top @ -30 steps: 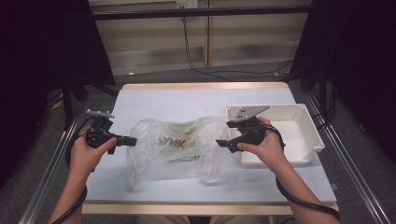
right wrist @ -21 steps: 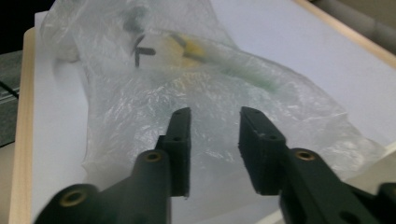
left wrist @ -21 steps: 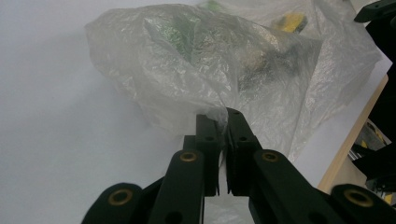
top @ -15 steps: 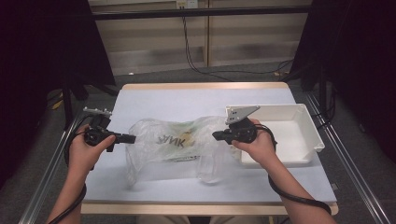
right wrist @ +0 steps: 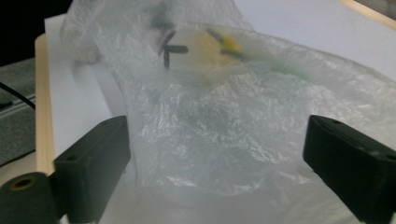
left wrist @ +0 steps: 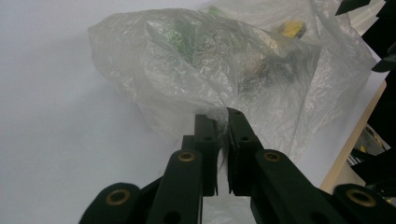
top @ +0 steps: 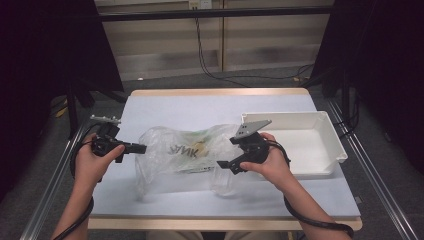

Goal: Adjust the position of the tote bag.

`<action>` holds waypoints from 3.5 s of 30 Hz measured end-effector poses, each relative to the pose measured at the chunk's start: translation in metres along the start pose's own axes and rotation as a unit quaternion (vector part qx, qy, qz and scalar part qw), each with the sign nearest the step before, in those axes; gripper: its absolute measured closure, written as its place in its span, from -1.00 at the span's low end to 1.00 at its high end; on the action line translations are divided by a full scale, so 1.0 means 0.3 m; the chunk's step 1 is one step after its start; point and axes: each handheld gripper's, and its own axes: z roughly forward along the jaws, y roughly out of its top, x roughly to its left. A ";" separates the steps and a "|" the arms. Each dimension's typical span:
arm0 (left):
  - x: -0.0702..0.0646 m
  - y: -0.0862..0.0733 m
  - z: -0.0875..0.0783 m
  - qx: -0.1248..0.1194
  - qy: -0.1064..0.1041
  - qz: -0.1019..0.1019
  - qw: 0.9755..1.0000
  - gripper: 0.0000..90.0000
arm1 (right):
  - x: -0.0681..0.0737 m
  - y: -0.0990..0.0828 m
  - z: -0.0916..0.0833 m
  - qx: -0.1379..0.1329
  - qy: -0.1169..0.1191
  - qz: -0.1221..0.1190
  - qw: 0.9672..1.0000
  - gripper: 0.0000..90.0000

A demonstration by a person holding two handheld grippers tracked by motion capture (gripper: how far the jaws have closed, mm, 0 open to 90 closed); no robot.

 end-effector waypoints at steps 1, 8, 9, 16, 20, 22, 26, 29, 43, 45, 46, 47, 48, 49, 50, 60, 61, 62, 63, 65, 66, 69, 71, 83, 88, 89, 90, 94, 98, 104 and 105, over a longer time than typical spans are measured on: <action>0.003 0.000 0.002 0.002 0.002 0.002 1.000 0.87 | 0.004 -0.005 0.004 0.004 -0.003 -0.003 1.000 -0.87; 0.015 0.004 0.013 0.003 -0.003 -0.007 1.000 0.87 | -0.013 -0.043 0.017 -0.003 -0.049 -0.020 0.999 0.09; 0.015 0.005 0.014 0.001 -0.004 -0.011 1.000 0.88 | -0.031 -0.049 0.011 -0.003 -0.050 -0.014 0.999 0.51; 0.022 -0.001 0.021 0.012 -0.015 -0.011 1.000 0.94 | -0.092 -0.055 -0.031 -0.023 -0.056 0.023 0.998 1.00; 0.028 0.001 0.026 0.004 -0.008 -0.014 1.000 0.91 | -0.121 -0.044 -0.048 -0.033 -0.065 0.041 0.996 1.00; 0.027 0.004 0.022 -0.011 0.009 -0.003 1.000 0.71 | -0.130 -0.037 -0.053 -0.039 -0.065 0.048 0.996 1.00; 0.010 0.010 0.005 -0.054 0.036 0.028 0.997 0.00 | -0.133 -0.015 -0.052 -0.046 -0.064 0.046 0.996 1.00; -0.020 0.018 -0.007 -0.073 0.047 0.066 0.994 -0.36 | -0.129 -0.006 -0.044 -0.047 -0.061 0.048 0.996 1.00; -0.060 0.060 0.001 -0.071 0.064 0.113 0.989 -0.77 | -0.118 0.010 -0.042 -0.050 -0.049 0.055 0.996 1.00; -0.048 0.054 -0.009 -0.071 0.066 0.102 0.990 -0.77 | -0.120 0.006 -0.044 -0.050 -0.049 0.055 0.996 1.00; -0.043 0.049 -0.016 -0.073 0.074 0.100 0.990 -0.77 | -0.122 0.002 -0.046 -0.048 -0.052 0.057 0.996 1.00; -0.039 0.045 -0.022 -0.070 0.080 0.101 0.989 -0.77 | -0.125 -0.001 -0.046 -0.047 -0.053 0.056 0.996 1.00; -0.036 0.039 -0.025 -0.067 0.082 0.101 0.989 -0.75 | -0.126 -0.004 -0.047 -0.045 -0.053 0.058 0.996 1.00; -0.030 0.032 -0.025 -0.062 0.079 0.102 0.990 -0.70 | -0.130 -0.008 -0.048 -0.046 -0.055 0.060 0.996 1.00; -0.024 0.024 -0.025 -0.056 0.076 0.102 0.990 -0.63 | -0.134 -0.010 -0.049 -0.048 -0.053 0.061 0.996 1.00; 0.013 -0.033 -0.002 -0.031 0.022 0.037 0.999 0.60 | -0.143 -0.013 -0.054 -0.053 -0.063 0.067 0.994 1.00; 0.019 -0.029 -0.010 -0.029 0.020 0.027 0.999 0.82 | -0.145 -0.014 -0.055 -0.051 -0.067 0.068 0.994 1.00; 0.022 -0.027 -0.013 -0.036 0.018 0.018 0.999 0.93 | -0.148 -0.017 -0.055 -0.051 -0.065 0.072 0.994 1.00; 0.028 -0.023 -0.015 -0.044 0.013 0.009 0.999 1.00 | -0.151 -0.020 -0.055 -0.050 -0.065 0.070 0.994 1.00; 0.035 -0.014 -0.017 -0.035 0.025 0.009 0.999 1.00 | -0.153 -0.023 -0.053 -0.047 -0.067 0.072 0.994 1.00; 0.035 -0.012 -0.014 -0.033 0.028 0.008 0.999 1.00 | -0.154 -0.024 -0.052 -0.047 -0.068 0.071 0.994 1.00; 0.049 -0.008 -0.019 -0.039 0.037 0.000 0.999 1.00 | -0.154 -0.022 -0.051 -0.040 -0.075 0.063 0.994 1.00; 0.062 -0.012 -0.035 -0.053 0.044 -0.007 0.998 1.00 | -0.157 -0.025 -0.054 -0.036 -0.075 0.065 0.994 1.00; 0.013 0.015 -0.034 -0.054 0.006 -0.009 0.998 1.00 | -0.098 0.024 -0.034 -0.054 -0.046 0.040 0.997 0.38; 0.012 0.028 -0.036 -0.059 -0.003 -0.012 0.998 1.00 | -0.058 0.067 0.000 -0.046 -0.043 0.002 0.998 -0.14; 0.012 0.030 -0.036 -0.060 -0.003 -0.014 0.998 1.00 | -0.052 0.073 0.007 -0.043 -0.041 -0.003 0.998 -0.24; 0.013 0.031 -0.037 -0.056 -0.004 -0.011 0.998 1.00 | -0.046 0.079 0.015 -0.042 -0.038 -0.008 0.998 -0.30; 0.017 0.033 -0.035 -0.053 -0.010 -0.015 0.998 1.00 | -0.012 0.093 0.052 -0.028 -0.023 -0.032 0.999 -0.49; 0.014 0.033 -0.036 -0.056 -0.014 -0.012 0.998 1.00 | 0.013 0.098 0.093 -0.004 -0.049 -0.064 0.997 -0.28; 0.011 0.033 -0.028 -0.068 -0.005 0.007 0.998 0.93 | -0.001 0.087 0.127 -0.008 -0.050 -0.060 0.997 0.89; 0.014 0.034 -0.026 -0.070 -0.004 0.014 0.997 0.86 | -0.004 0.088 0.126 -0.011 -0.044 -0.055 0.997 1.00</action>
